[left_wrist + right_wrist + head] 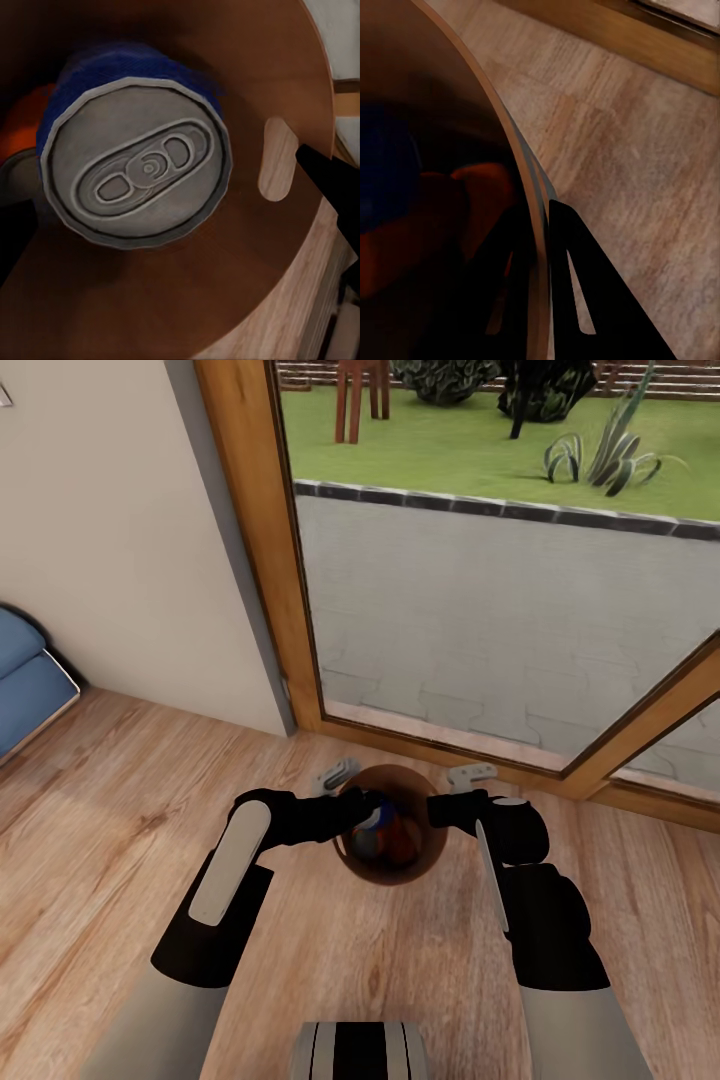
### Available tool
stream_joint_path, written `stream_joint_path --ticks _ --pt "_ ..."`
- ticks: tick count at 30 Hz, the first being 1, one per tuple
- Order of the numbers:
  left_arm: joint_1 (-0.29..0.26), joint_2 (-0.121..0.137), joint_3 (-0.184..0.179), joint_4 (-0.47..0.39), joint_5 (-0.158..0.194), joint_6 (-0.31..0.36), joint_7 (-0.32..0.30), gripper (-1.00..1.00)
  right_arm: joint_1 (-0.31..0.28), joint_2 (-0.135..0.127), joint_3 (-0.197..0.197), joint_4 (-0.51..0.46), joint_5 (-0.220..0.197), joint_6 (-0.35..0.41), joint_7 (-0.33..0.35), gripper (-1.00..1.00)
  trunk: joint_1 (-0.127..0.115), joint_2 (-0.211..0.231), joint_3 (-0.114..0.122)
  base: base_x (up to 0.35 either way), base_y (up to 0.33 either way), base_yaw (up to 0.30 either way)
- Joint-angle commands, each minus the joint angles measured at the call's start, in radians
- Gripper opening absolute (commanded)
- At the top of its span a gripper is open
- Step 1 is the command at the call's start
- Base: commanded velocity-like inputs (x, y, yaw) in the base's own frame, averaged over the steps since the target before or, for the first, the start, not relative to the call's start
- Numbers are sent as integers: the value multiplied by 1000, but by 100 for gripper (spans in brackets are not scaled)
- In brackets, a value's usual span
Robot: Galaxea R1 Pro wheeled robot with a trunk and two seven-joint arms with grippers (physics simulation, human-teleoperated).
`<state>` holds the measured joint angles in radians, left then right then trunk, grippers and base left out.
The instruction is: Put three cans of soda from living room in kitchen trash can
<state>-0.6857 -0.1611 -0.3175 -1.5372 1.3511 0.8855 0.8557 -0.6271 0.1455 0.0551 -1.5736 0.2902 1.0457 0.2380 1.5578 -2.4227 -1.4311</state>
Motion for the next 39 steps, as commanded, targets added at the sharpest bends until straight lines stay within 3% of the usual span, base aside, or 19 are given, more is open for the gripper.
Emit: stream_joint_path --ticks 1,11,13,15,16,17,18,19,21,22,23,28,30,31,32,33,34,36,39 --pt "0 0 0 0 0 0 0 100 0 0 0 0 -19 2 4 -100 0 0 0 0 0 0" --pt "0 7 -2 -1 2 17 -21 100 0 0 0 0 -19 2 4 -100 0 0 0 0 0 0" --pt "0 11 -2 -3 6 54 -37 100 0 0 0 0 -19 2 4 -100 0 0 0 0 0 0" --pt "0 46 5 -5 10 132 -141 100 0 0 0 0 -19 2 4 -100 0 0 0 0 0 0" --pt "0 78 5 -5 10 141 -192 100 0 0 0 0 -19 2 4 -100 0 0 0 0 0 0" --pt "0 142 5 -6 11 148 -283 100 0 0 0 1 -19 2 4 -100 0 0 0 0 0 0" --pt "0 185 5 -6 11 150 -347 100 0 0 0 1 -19 2 4 -100 0 0 0 0 0 0" --pt "0 205 5 -6 11 150 -378 100 0 0 0 1 -19 2 4 -100 0 0 0 0 0 0" --pt "1 342 6 -7 13 153 -567 100 0 0 0 2 -19 2 5 -100 0 0 0 0 0 0" --pt "1 369 6 -7 14 154 -597 100 0 0 0 2 -19 2 4 -100 0 0 0 0 0 0" --pt "2 423 6 -7 23 154 -664 100 0 0 0 2 -19 2 4 -100 0 0 0 0 0 0" --pt "6 581 5 -7 37 152 -917 100 0 0 0 2 -19 2 4 -100 0 0 0 0 0 0" --pt "15 716 5 -5 33 149 -1070 100 0 0 0 1 -19 2 4 -100 0 0 0 0 0 0" --pt "21 741 5 -3 31 148 -1095 100 0 0 0 1 -19 2 4 -100 0 0 0 0 0 0" --pt "57 811 5 1 24 129 -1160 100 0 0 0 1 -19 2 4 -100 0 0 0 0 0 0" --pt "90 852 5 3 20 95 -1190 100 0 0 -1 1 -19 2 4 -100 0 0 0 0 0 0" --pt "175 948 5 6 15 -17 -1233 100 0 -2 -1 0 -19 2 4 -100 0 0 0 0 0 0" --pt "224 1015 4 7 17 -93 -1251 100 0 -2 -1 0 -19 2 4 -100 0 0 0 0 0 0" --pt "244 1041 2 8 16 -138 -1258 100 0 -3 -1 0 -19 2 4 -100 0 0 0 0 0 0"
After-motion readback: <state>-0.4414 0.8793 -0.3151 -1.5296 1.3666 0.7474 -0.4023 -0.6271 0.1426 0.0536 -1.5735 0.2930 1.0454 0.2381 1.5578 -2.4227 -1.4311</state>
